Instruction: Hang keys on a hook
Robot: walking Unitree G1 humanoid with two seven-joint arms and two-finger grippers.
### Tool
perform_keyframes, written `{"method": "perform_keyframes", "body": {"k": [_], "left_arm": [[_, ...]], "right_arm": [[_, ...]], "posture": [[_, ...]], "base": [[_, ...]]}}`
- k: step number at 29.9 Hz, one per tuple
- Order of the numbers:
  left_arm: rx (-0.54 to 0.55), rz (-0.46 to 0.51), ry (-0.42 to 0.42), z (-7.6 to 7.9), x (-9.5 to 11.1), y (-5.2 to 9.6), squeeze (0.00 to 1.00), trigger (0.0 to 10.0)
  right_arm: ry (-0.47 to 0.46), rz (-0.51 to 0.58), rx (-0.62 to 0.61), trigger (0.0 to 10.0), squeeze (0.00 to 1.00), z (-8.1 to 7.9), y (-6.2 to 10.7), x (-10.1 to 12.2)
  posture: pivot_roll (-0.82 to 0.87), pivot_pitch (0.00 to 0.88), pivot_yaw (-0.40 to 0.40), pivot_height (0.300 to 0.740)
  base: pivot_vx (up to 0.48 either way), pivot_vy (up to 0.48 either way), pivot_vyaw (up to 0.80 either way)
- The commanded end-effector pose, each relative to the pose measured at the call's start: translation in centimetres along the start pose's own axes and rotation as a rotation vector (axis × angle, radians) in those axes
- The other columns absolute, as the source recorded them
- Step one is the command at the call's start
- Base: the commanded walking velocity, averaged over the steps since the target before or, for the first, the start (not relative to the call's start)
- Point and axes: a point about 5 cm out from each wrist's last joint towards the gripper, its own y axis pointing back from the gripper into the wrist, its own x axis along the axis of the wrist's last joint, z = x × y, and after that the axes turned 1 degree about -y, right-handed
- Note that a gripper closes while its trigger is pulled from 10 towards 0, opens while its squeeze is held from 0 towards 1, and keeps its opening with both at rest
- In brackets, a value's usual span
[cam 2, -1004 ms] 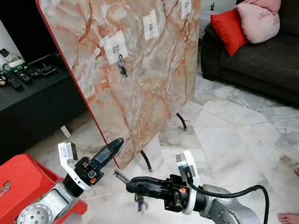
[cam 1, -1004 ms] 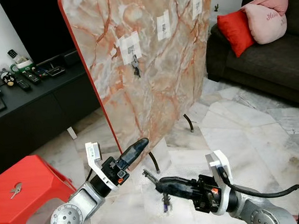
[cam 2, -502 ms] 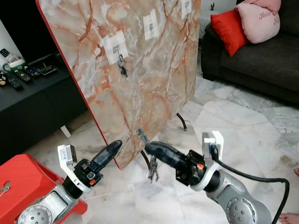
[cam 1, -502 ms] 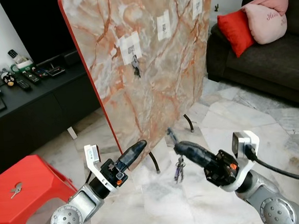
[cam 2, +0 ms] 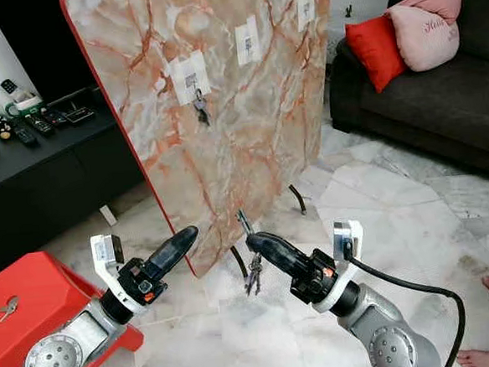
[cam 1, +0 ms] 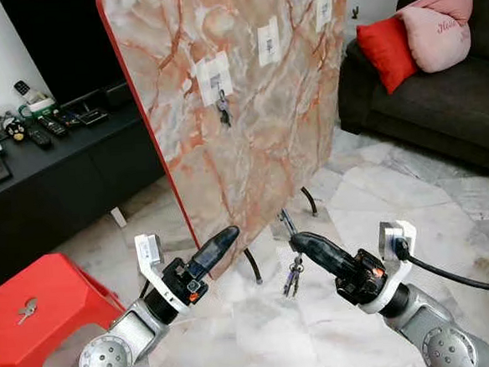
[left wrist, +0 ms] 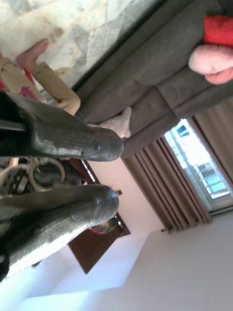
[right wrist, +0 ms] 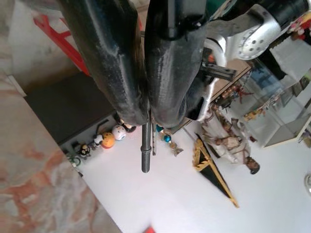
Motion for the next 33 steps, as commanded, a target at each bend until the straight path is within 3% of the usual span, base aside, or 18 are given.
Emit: {"method": "perform_keyframes", "body": {"k": [1,33], "left_arm": [[-0.024,-0.006,-0.011,0.5,0.2,0.0,0.00,10.0],[-0.127,-0.153,0.001,1.9,-2.1,-1.5,0.00,10.0]], "right_arm": [[0.014,0.003,-0.003,10.0,0.00,0.1,-0.1,0.3],[-0.038,-0.094,0.109,10.0,0.00,-0.9,-0.7,-1.6]], "posture": [[0.03,0.000,0.030,0.740],[0.03,0.000,0.024,0.740]], "base": [[0.000,0.000,0.00],[0.000,0.000,0.00]]}}
